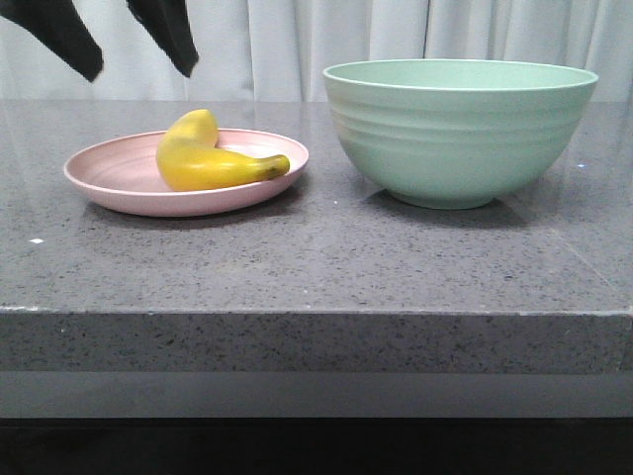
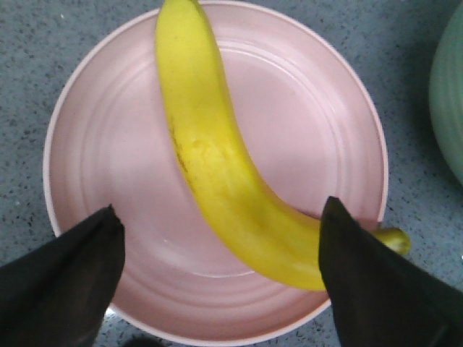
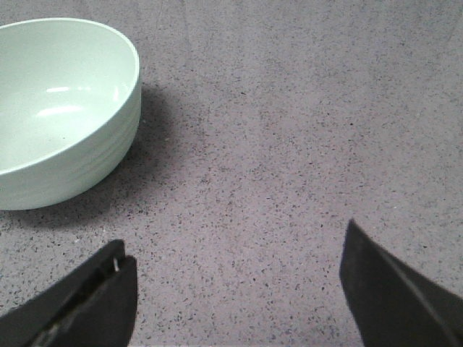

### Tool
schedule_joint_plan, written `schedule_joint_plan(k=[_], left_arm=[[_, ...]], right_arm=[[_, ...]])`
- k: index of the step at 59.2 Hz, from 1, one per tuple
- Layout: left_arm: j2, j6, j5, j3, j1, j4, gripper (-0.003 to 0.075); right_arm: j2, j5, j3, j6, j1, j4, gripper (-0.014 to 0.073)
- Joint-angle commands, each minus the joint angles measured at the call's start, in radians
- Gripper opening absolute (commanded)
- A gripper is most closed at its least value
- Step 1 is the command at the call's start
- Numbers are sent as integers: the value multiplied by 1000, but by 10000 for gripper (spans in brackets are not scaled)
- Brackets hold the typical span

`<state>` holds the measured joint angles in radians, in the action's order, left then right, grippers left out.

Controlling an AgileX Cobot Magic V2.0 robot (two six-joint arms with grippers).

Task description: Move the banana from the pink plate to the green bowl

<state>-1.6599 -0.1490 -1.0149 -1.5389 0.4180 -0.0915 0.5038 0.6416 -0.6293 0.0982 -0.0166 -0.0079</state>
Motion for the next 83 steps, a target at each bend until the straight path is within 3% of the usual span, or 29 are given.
schedule_joint_plan(k=[1,12,62,67,77,83], left_arm=[[-18,-26,-19,-91,7,-27,545],[-104,-47,-79,-155,7,-35,545],[-212,-85,-50,-157,7,-91,540],[-212,-85,-44,-157,7,-91,500],[-212,-85,-42,-157,7,-94,321],[-212,-85,-42,-157,7,-95,264]], right_arm=[[11,-73,-33,-11,1,0,591],[11,-72,-33,-11,1,1,591],[11,-67,-33,-11,1,1,591],[11,-66,-33,-11,1,1,591],[11,-65,-33,-11,1,1,591],[11,-66,-33,-11,1,1,591]])
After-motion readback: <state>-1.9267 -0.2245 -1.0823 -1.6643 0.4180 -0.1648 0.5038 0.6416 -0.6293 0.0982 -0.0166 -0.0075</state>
